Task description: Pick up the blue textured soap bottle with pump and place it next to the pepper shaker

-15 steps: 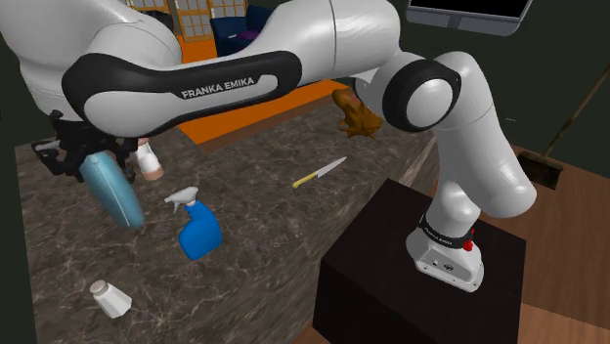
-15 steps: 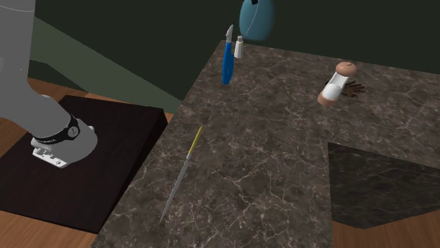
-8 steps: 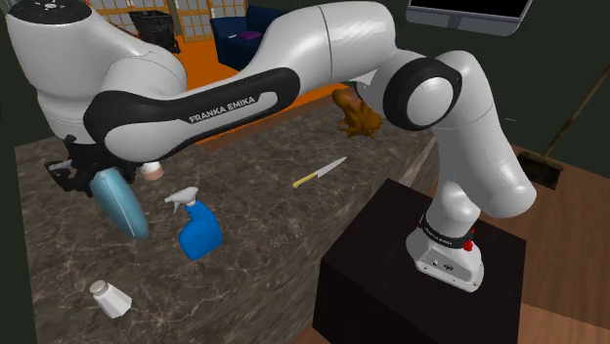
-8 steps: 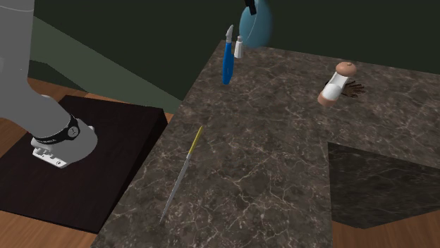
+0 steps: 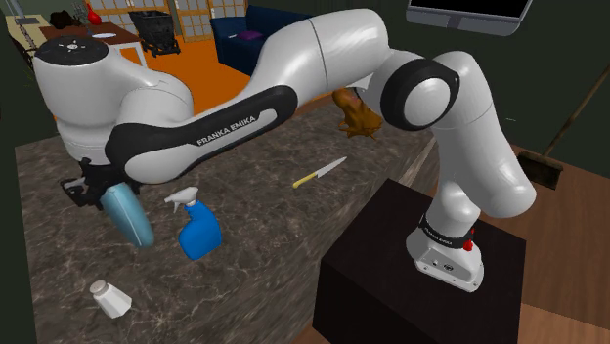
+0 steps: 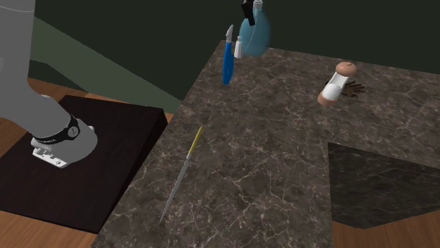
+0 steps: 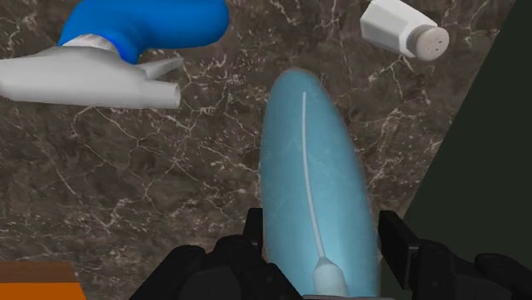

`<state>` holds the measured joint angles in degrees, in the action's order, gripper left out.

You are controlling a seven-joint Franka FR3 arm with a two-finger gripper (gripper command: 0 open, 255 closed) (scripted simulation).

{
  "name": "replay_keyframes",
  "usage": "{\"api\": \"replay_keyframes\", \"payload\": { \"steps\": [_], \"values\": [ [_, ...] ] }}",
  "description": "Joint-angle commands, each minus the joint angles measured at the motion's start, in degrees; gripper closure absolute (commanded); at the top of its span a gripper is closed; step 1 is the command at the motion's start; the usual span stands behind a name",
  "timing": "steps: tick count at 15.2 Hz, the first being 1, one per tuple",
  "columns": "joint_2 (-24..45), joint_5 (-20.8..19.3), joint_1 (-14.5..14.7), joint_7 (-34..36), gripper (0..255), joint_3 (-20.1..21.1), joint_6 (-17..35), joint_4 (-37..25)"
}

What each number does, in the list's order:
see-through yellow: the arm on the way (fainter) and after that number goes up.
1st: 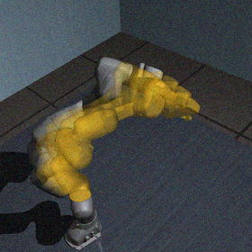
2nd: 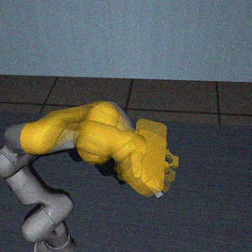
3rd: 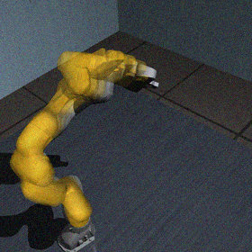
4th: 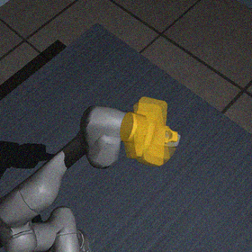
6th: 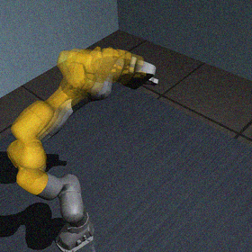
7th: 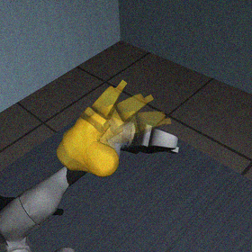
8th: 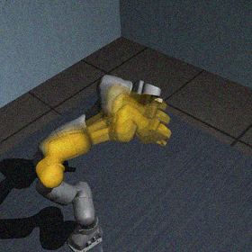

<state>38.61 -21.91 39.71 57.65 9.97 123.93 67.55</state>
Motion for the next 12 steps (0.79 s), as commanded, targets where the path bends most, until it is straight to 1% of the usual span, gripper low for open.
{"api": "replay_keyframes", "payload": {
  "steps": [1,12],
  "values": [
    [0.1,-0.3,-0.1,0.5,255,-0.1,1.5,1.4],
    [2.4,-1.8,0.0,2.8,255,-1.0,8.1,6.0]
  ]
}}
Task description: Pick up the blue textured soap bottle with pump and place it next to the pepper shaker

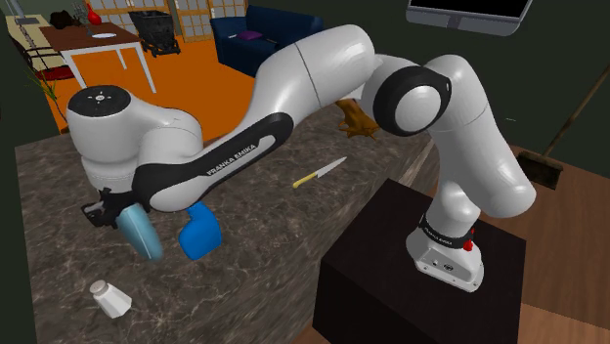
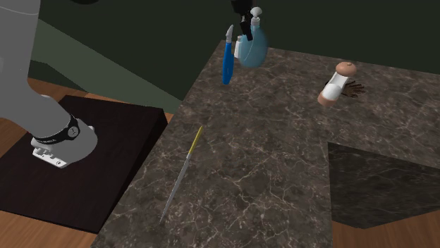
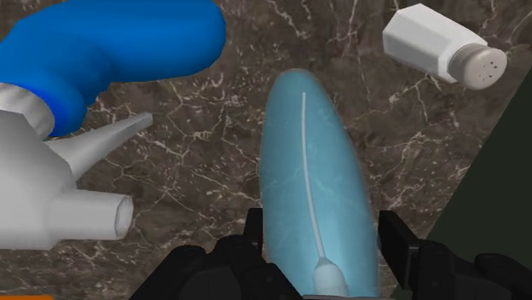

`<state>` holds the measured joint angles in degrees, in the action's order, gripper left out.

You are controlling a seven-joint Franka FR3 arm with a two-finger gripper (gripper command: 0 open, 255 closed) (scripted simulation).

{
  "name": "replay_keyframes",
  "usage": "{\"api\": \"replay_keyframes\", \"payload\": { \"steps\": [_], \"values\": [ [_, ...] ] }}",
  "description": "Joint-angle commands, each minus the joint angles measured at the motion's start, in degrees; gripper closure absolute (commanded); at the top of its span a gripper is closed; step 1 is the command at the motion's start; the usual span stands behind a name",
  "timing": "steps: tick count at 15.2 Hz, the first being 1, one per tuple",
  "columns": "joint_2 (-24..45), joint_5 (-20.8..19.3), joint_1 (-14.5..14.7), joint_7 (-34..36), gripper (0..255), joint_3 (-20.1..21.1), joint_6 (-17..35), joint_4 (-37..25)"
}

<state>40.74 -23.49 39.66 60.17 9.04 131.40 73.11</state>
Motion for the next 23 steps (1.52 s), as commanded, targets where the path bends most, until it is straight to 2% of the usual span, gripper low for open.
{"api": "replay_keyframes", "payload": {
  "steps": [1,9,10,15,19,23],
  "values": [
    [0.8,-0.5,0.1,0.7,255,-0.3,1.7,0.9],
    [0.8,-0.5,0.1,0.7,255,-0.3,1.7,0.9],
    [0.8,-0.5,0.1,0.7,0,-0.3,1.7,0.9],
    [0.8,-0.5,0.1,0.7,0,-0.3,1.7,0.9],
    [-5.2,0.3,0.1,0.6,0,0.6,-1.2,4.2],
    [-5.2,0.3,0.1,0.6,0,0.6,-1.2,4.2]
  ]
}}
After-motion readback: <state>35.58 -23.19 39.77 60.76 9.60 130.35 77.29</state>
